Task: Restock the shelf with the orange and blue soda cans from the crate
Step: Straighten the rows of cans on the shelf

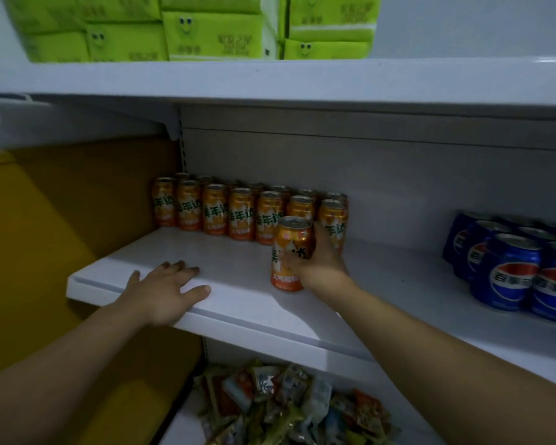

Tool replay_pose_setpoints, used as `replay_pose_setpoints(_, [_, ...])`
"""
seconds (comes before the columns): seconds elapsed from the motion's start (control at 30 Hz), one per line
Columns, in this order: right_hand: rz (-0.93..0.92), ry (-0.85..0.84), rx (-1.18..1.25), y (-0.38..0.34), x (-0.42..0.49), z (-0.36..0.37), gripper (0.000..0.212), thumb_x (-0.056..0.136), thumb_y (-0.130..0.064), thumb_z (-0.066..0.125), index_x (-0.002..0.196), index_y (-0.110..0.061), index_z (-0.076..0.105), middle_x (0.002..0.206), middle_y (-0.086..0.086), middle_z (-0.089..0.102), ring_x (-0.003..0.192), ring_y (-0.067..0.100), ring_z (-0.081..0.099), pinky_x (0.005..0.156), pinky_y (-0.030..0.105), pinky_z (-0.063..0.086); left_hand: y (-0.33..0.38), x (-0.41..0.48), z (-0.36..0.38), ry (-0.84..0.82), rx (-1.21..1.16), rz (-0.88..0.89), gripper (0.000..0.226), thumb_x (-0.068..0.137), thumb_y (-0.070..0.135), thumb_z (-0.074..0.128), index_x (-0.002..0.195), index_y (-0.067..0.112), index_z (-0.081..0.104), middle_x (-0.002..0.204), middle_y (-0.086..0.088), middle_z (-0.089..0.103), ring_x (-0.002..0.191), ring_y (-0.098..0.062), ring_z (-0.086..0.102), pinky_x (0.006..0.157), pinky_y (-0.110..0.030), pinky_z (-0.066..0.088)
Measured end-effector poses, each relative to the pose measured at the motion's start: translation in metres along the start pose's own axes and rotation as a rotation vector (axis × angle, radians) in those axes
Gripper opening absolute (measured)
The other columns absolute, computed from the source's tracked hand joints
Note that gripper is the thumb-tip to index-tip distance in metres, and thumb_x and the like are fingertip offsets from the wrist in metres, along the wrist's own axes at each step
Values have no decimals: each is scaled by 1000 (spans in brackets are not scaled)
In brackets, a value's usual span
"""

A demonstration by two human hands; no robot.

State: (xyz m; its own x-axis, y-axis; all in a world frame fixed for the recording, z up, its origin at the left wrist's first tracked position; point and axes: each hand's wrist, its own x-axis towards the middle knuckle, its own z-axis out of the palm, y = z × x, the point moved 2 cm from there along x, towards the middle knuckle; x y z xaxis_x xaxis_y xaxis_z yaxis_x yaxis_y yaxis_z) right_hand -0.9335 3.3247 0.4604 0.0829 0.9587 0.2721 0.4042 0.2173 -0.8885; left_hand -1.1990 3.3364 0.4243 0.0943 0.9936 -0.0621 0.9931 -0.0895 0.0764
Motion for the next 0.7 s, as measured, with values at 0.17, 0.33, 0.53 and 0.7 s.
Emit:
replay_pose_setpoints(0.17, [-71,-78,-29,-16,26,48,71,90,-33,66,148,-30,25,146,-6,44,132,19,44,93,24,35,-59,11,-10,41,27,-111,67,90,68,20,150,38,13,160,6,5,147,-18,5,116,-55,4])
replay_pose_setpoints(0.33, [-94,-175,-4,-29,54,101,81,85,-23,71,149,-27,22,135,-7,48,125,12,46,96,24,35,-82,15,-1,109,-12,-117,83,74,77,7,148,42,16,160,10,8,147,-14,5,116,-52,2])
replay_pose_setpoints(0.53, [-146,-200,-58,-39,86,169,92,77,-23,78,149,-25,21,141,-3,46,129,17,45,101,28,36,-85,17,9,210,-52,-114,101,56,83,-7,147,45,18,159,14,10,146,-10,6,116,-50,0])
replay_pose_setpoints(0.7, [-176,-219,-100,-51,110,216,95,78,-30,78,151,-28,17,146,-1,43,133,22,43,110,40,37,-83,15,9,272,-66,-114,104,54,79,-9,147,44,21,158,14,14,146,-10,7,115,-48,0])
